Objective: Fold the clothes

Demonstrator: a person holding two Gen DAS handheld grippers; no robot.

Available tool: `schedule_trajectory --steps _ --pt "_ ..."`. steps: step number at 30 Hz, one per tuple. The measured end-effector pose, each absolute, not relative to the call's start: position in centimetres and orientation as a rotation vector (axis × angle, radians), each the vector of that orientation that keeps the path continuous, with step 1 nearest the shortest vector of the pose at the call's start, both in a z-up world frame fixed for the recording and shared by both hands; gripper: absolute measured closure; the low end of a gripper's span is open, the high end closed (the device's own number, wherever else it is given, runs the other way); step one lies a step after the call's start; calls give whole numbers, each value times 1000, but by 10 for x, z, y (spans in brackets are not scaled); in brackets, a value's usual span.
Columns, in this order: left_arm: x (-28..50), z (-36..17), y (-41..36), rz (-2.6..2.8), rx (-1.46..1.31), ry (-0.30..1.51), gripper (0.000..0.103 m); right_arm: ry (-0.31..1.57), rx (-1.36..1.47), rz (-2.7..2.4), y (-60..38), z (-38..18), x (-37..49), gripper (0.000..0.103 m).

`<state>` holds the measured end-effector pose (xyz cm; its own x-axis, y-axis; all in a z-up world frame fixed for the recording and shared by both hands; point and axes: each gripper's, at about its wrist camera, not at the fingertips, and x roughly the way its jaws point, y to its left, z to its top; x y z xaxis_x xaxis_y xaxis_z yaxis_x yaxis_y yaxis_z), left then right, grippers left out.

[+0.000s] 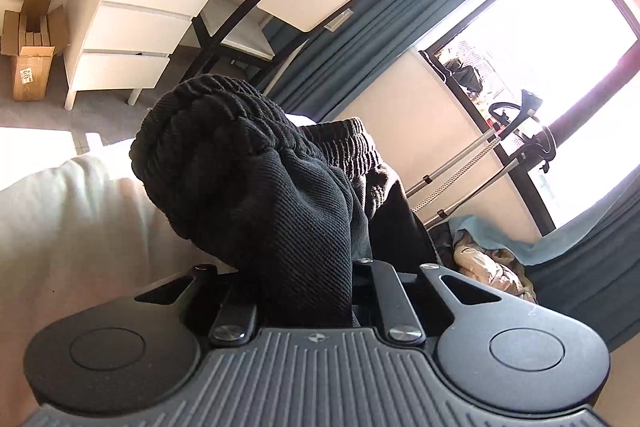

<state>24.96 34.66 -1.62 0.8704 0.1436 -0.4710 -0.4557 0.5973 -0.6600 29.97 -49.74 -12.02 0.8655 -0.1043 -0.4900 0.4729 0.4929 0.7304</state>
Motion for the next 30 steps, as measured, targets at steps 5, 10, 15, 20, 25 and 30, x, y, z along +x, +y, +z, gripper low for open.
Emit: schedule_trajectory --steps 5,10,15,20,25,30 --pt "223 37 333 319 -835 362 88 369 972 -335 -496 -67 276 93" --pt "162 57 344 301 -870 370 88 335 1000 -314 -502 -36 227 93" --pt "102 22 357 304 -915 474 88 351 1087 -343 -510 -57 156 93" --pt "77 -10 362 310 -856 534 87 436 1218 -388 -511 -93 106 93" --pt "71 -24 365 294 -849 525 86 398 1173 -371 -506 -120 92 92" --pt "56 -37 366 252 -759 571 75 382 1345 -337 -520 -164 84 91"
